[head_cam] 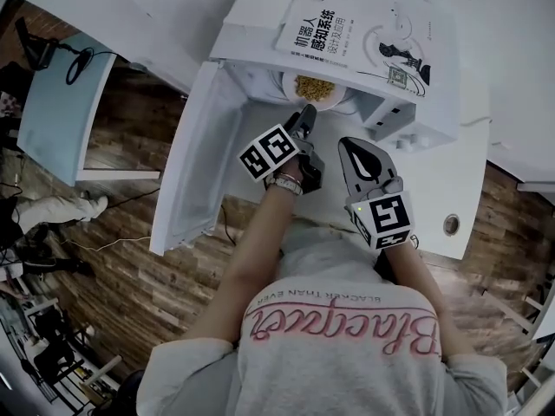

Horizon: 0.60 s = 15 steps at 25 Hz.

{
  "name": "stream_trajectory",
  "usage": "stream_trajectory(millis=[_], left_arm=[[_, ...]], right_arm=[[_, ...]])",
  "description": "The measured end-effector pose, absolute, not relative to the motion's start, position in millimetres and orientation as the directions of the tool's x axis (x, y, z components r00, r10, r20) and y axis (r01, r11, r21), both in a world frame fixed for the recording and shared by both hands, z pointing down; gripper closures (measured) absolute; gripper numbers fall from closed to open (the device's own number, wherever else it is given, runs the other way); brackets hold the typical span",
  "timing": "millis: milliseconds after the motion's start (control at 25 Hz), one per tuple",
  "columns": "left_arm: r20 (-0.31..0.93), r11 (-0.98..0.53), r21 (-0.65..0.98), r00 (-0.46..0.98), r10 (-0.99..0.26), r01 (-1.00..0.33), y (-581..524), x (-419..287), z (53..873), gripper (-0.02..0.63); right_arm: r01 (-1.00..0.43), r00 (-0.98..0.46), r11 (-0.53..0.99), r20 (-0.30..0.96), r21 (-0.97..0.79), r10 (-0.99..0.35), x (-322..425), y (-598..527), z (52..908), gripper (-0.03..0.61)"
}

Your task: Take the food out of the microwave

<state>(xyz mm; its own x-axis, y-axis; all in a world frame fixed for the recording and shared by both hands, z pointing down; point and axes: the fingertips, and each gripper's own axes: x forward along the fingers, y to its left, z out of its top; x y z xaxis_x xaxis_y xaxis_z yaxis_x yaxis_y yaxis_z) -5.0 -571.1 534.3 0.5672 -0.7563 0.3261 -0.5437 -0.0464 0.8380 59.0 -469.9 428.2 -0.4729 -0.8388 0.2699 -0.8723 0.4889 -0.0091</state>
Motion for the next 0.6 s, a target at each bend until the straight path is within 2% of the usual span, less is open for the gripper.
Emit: stream_trajectory(millis=[320, 400, 520, 600], left_arm=[[0.34, 0.084, 0.886, 0.517, -0.786, -0.455, -584.4, -13.9, 551.6, 0.411], [0.314, 0.078, 0.901, 0.517, -0.796, -0.428, -584.1, -14.1, 549.7, 0.427], [0.286, 0.073, 0.917, 0.52, -0.804, -0.391, -585.8, -12.7, 545.3, 0.497], [0.282, 0.085, 0.926, 0.522, -0.805, -0.368, -585.9, -12.7, 544.0, 0.509]], right_arm=[[-0.878, -0.46, 0.478, 0.299, -0.014, -0.836, 63.2, -480.2, 434.1, 0.568], [-0.879, -0.458, 0.477, 0.304, -0.014, -0.835, 63.2, -481.2, 435.4, 0.568], [-0.876, -0.463, 0.483, 0.308, -0.011, -0.832, 60.8, -481.1, 437.0, 0.569], [-0.873, -0.465, 0.488, 0.31, -0.007, -0.829, 59.3, -479.4, 437.8, 0.568]])
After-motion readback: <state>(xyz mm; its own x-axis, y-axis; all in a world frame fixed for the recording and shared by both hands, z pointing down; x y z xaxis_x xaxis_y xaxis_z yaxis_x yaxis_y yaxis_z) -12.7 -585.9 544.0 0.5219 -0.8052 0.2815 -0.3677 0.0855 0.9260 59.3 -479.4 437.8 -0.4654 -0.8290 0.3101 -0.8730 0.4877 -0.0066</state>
